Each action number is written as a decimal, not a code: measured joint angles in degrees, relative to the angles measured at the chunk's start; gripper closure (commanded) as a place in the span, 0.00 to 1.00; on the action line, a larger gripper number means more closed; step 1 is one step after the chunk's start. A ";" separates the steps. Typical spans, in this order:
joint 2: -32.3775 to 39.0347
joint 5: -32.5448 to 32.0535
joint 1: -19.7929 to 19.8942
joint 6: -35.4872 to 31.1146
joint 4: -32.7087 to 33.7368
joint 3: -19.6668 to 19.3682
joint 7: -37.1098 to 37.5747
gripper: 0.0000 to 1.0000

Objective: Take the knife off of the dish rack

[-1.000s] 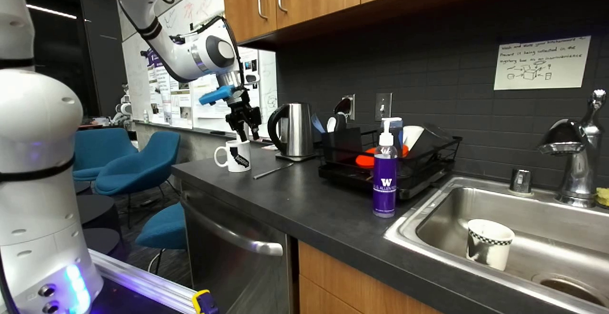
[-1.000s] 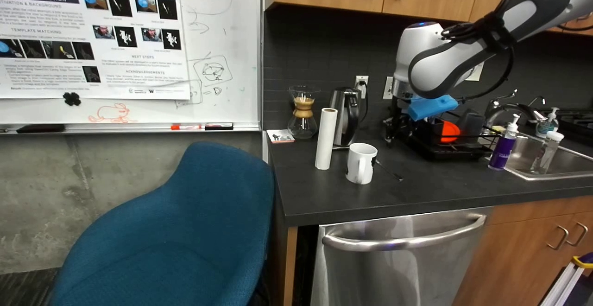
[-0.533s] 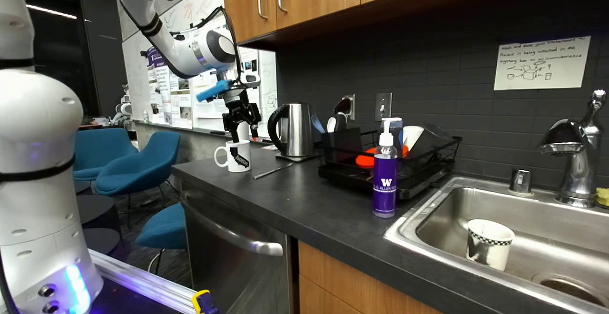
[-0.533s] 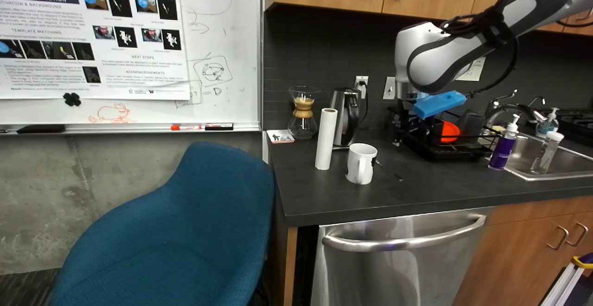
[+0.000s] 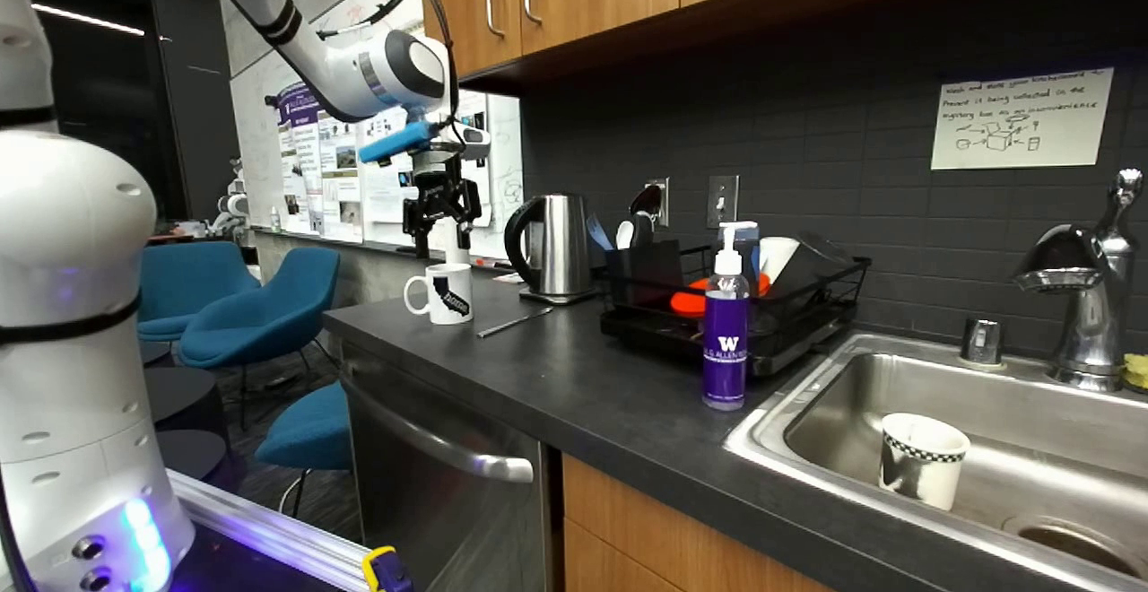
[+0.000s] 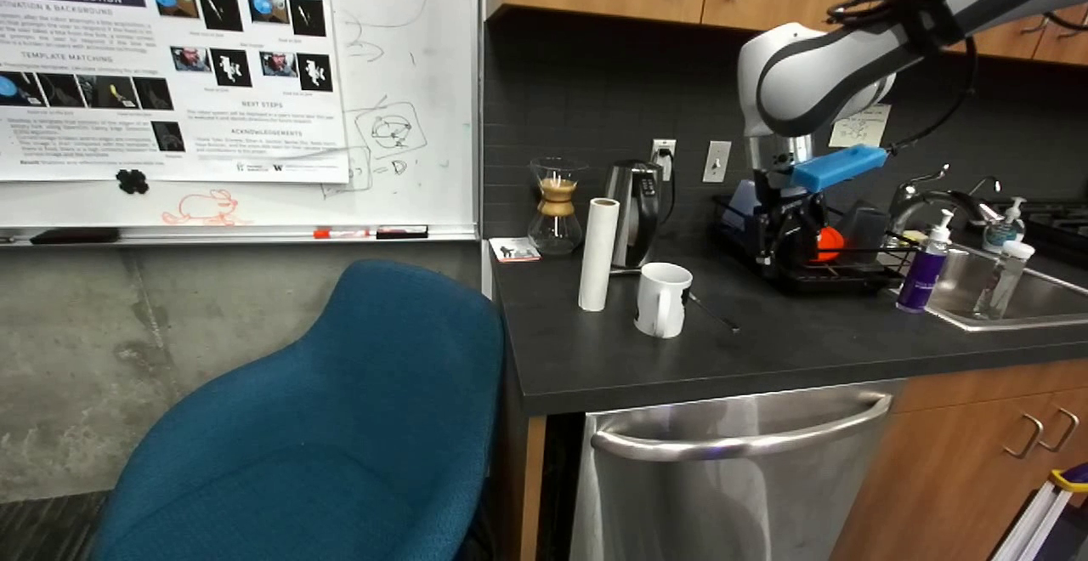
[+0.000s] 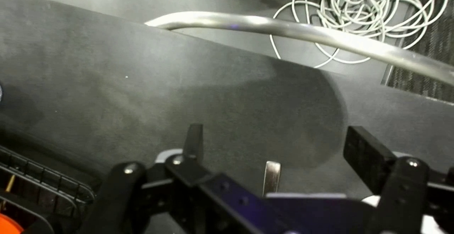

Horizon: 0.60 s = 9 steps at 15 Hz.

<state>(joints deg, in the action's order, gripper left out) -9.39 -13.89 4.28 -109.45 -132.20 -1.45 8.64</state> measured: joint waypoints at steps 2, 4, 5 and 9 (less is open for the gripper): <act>-1.75 1.18 0.02 3.23 -0.13 -0.57 -2.92 0.00; -3.72 2.33 0.03 6.55 -0.55 -1.09 -5.86 0.00; -4.76 3.13 0.03 8.36 -0.77 -1.35 -7.65 0.00; -9.37 5.13 0.03 14.57 -2.03 -2.61 -13.85 0.00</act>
<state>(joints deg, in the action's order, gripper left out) -18.75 -8.76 4.31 -94.88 -134.24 -4.06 -5.21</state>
